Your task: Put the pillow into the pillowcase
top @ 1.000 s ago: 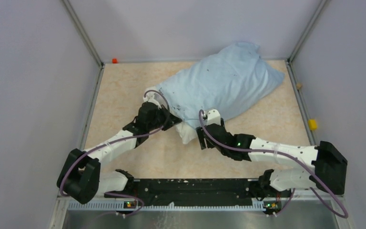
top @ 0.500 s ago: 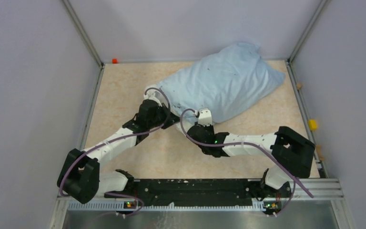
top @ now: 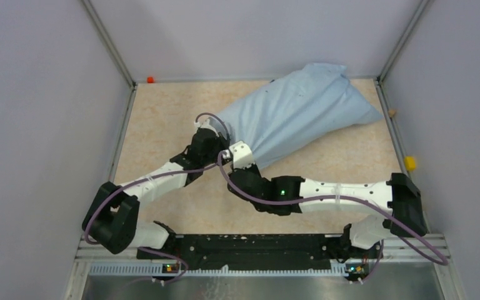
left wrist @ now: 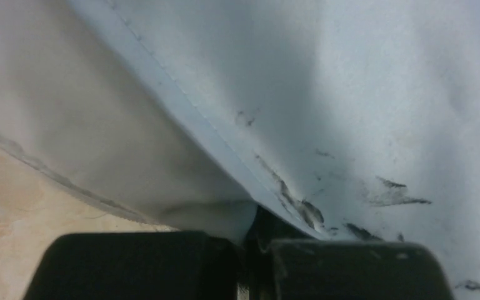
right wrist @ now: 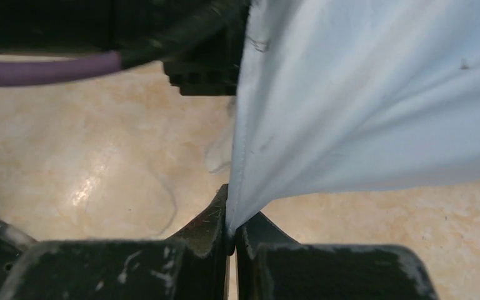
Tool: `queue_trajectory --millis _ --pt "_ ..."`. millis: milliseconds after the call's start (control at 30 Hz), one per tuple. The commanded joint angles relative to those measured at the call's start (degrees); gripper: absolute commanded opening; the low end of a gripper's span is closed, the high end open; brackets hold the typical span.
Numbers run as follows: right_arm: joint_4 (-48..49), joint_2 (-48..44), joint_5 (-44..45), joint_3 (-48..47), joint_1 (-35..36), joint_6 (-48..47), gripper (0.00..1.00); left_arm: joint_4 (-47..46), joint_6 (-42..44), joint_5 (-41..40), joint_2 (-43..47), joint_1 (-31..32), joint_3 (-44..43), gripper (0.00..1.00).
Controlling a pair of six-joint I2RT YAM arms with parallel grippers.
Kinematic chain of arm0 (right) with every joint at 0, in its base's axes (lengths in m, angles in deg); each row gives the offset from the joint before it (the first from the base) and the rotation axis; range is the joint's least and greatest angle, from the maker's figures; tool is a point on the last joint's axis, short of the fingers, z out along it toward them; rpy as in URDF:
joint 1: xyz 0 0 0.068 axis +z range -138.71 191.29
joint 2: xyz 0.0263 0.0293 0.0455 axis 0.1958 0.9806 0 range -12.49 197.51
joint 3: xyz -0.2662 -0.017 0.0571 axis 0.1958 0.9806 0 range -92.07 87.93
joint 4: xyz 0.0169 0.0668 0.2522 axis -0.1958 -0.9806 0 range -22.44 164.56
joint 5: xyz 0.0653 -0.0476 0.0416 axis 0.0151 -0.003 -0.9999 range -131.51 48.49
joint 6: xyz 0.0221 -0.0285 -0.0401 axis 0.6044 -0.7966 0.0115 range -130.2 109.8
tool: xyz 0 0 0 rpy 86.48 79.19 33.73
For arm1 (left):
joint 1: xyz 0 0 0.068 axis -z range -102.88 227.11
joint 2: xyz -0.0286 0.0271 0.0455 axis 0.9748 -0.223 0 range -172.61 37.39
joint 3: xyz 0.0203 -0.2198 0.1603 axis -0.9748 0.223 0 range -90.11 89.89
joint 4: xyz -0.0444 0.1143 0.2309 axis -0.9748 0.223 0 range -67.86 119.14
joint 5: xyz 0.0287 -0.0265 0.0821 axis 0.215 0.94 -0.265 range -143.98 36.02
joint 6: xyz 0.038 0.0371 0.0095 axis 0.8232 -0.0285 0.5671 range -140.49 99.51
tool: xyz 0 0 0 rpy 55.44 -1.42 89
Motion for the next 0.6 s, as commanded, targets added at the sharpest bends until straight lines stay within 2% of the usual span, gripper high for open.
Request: queue_trajectory --millis 0,200,433,567 --pt "2.96 0.86 -8.31 -7.44 1.44 -4.51 0.0 -4.93 -1.19 -3.95 -1.83 2.68 -2.08 0.0" --pt "1.69 -2.84 -16.93 -13.83 -6.52 -5.84 0.0 -4.45 -1.03 -2.24 2.25 3.78 -0.39 0.0" --pt "-4.34 3.5 -21.0 -38.25 -9.45 -11.94 0.0 -4.68 -0.88 3.39 6.44 8.74 -1.18 0.0" --pt "-8.8 12.08 -26.45 -52.01 -13.81 -12.3 0.0 -2.7 0.33 7.65 7.49 10.86 -3.66 0.18"
